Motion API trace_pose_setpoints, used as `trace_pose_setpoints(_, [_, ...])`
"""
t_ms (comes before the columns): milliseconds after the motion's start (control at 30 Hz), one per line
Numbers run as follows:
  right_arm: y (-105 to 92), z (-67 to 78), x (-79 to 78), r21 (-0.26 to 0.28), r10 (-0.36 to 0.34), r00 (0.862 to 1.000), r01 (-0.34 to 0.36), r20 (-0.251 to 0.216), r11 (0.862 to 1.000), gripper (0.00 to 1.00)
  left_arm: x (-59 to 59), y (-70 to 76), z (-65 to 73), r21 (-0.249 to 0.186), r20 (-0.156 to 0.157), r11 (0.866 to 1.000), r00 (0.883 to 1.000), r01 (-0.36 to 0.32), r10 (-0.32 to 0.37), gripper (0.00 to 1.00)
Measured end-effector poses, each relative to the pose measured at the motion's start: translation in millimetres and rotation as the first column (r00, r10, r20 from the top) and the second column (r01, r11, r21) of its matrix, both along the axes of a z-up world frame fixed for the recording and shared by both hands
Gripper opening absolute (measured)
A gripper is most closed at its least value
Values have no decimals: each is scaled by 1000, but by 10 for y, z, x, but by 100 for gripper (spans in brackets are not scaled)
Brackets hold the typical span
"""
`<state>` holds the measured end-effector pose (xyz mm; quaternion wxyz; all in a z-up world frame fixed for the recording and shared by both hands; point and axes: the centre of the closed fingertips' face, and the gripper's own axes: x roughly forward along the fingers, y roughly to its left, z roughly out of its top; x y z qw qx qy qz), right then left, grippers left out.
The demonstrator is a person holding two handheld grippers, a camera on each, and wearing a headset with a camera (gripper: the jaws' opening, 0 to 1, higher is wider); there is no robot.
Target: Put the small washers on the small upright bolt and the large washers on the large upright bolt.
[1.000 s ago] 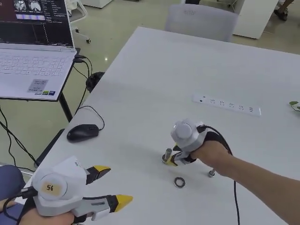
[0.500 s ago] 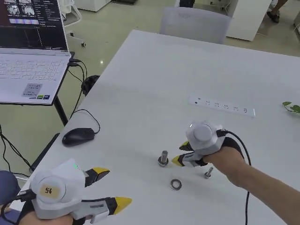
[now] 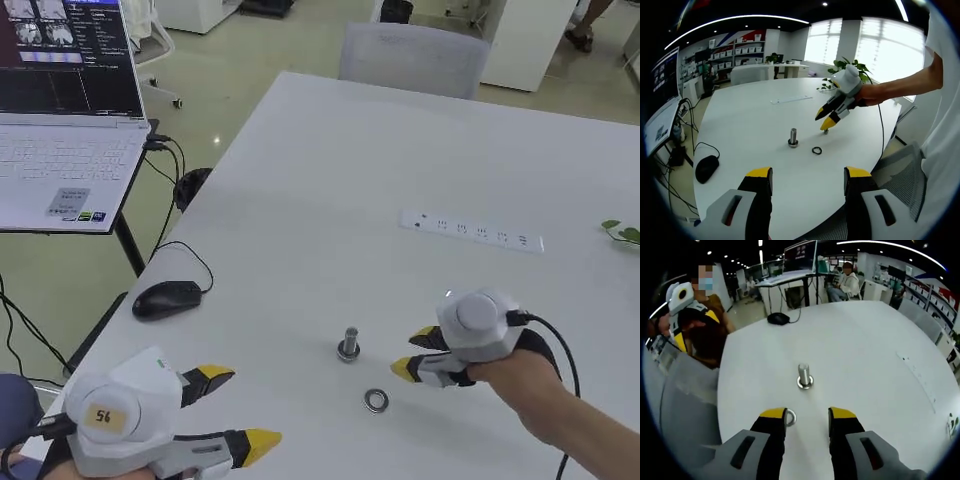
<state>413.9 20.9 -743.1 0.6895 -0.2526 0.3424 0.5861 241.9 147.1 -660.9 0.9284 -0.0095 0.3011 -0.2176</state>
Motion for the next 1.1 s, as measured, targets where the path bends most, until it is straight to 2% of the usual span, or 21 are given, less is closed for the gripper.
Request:
trace_pose_setpoints(267, [-201,-11,-76,9,-30,1000,30,0,999,34,16,-29,-4,0,-1,1000,1000,12,-12,57])
trace_pose_setpoints(467, [-256,-31,-168,29,-45,999,45,-1,999,34,26,-50,-10,-1,-2,1000,1000,16,-16,57])
trace_pose_setpoints(867, [-302,-271,-439,9,-39,999,40,-33,999,34,75,-140,-37,-7,-7,999,999,48,-48,57])
trace_pose_setpoints(1100, [-224,-418,-482,-1,-49,998,49,-42,999,33,119,-120,-33,-7,-4,999,999,54,-54,57])
